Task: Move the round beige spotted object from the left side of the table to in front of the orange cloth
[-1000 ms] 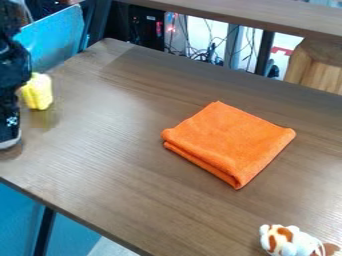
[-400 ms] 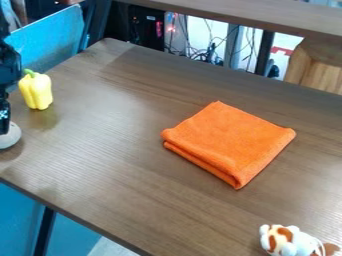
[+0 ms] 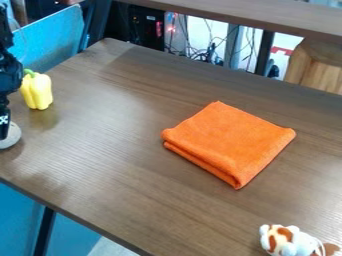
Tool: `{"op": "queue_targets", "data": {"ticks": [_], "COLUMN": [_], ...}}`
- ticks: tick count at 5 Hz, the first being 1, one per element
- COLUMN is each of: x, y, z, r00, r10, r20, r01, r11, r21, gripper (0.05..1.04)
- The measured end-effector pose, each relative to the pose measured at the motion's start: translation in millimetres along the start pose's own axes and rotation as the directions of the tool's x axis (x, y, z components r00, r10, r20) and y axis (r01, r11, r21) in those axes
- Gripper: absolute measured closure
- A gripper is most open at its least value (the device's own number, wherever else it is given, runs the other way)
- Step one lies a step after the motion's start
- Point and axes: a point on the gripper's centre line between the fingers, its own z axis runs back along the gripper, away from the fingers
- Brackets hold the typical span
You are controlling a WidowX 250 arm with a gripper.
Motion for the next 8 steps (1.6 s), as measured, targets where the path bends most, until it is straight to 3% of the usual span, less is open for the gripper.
{"op": "queue_targets", "data": {"ticks": [2,3,4,5,6,7,8], "x": [10.8,24.6,29.0,28.4,23.0,12.5,19.3], "y": [14.3,18.3,22.0,22.8,14.8,2.3,-35.6], "z": [-14.2,-24.2,-31.5,-31.6,-31.1,-16.6,21.3], "r00": [0.998,1.0,0.999,0.998,0.998,0.996,0.991], "r10": [0.028,0.014,0.044,0.062,0.067,0.07,-0.042], "r20": [-0.058,-0.024,-0.004,0.007,0.008,0.046,0.125], "r01": [-0.029,-0.016,-0.044,-0.061,-0.066,-0.065,0.044], "r11": [0.999,0.998,0.992,0.99,0.988,0.992,0.999], "r21": [-0.02,-0.053,-0.115,-0.13,-0.139,-0.112,-0.014], "gripper": [0.083,0.118,0.371,0.497,0.506,0.506,0.506]}}
